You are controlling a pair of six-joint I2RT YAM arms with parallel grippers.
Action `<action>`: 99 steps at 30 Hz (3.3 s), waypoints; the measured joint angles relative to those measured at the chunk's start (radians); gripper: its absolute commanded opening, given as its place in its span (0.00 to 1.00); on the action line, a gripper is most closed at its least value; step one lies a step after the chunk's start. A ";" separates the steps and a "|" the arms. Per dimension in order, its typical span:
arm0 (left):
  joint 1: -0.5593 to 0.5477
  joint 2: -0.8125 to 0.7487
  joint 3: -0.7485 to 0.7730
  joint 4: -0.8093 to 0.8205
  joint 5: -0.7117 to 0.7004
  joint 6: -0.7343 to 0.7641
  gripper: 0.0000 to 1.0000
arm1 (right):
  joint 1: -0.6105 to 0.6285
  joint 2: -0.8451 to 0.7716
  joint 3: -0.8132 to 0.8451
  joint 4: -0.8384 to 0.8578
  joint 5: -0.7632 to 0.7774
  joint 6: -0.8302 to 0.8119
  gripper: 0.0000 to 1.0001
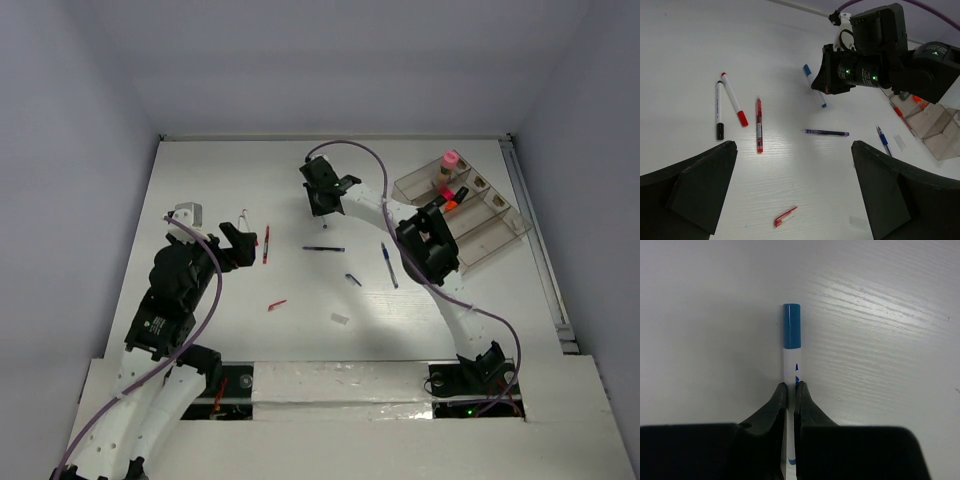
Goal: Sort the stationery into containers
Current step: Pick up the pen from the center of the board, then place the pen in the storage box, then pick up the pen from the center of the board.
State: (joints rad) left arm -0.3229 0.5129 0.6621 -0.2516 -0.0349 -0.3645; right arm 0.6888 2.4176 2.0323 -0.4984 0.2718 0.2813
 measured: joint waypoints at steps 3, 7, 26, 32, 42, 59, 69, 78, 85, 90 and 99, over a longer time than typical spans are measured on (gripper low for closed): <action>0.000 0.000 0.000 0.000 0.000 0.000 0.99 | 0.000 -0.009 -0.020 0.030 0.005 0.011 0.00; 0.000 0.000 0.000 0.000 -0.002 0.000 0.99 | -0.006 -0.110 -0.186 0.134 0.018 0.034 0.00; -0.068 -0.036 0.000 0.000 0.001 0.000 0.99 | -0.665 -1.217 -1.273 0.565 0.122 0.353 0.00; -0.076 -0.050 0.000 0.000 0.001 0.000 0.99 | -0.750 -1.196 -1.295 0.562 0.073 0.389 0.00; -0.076 -0.044 0.000 0.000 0.000 0.000 0.99 | -0.776 -0.984 -1.244 0.573 0.027 0.407 0.09; -0.051 0.084 0.000 0.000 -0.001 0.001 0.94 | -0.779 -0.979 -1.216 0.603 -0.036 0.428 0.58; -0.029 0.351 0.059 -0.003 -0.064 0.005 0.45 | -0.504 -1.272 -1.243 0.607 -0.260 0.304 0.36; 0.006 0.686 0.224 -0.011 -0.249 0.008 0.24 | -0.231 -1.226 -1.244 0.539 -0.356 0.177 0.33; 0.112 0.945 0.267 -0.012 -0.270 0.027 0.29 | -0.196 -1.223 -1.273 0.534 -0.362 0.127 0.34; 0.120 1.077 0.296 -0.014 -0.254 0.063 0.31 | -0.196 -1.230 -1.293 0.535 -0.360 0.113 0.34; 0.119 1.173 0.324 0.001 -0.235 0.102 0.33 | -0.196 -1.245 -1.295 0.535 -0.362 0.107 0.34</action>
State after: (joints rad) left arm -0.2035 1.6855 0.9863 -0.2504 -0.2703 -0.2623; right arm 0.4923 1.1728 0.7376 0.0368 -0.0902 0.3882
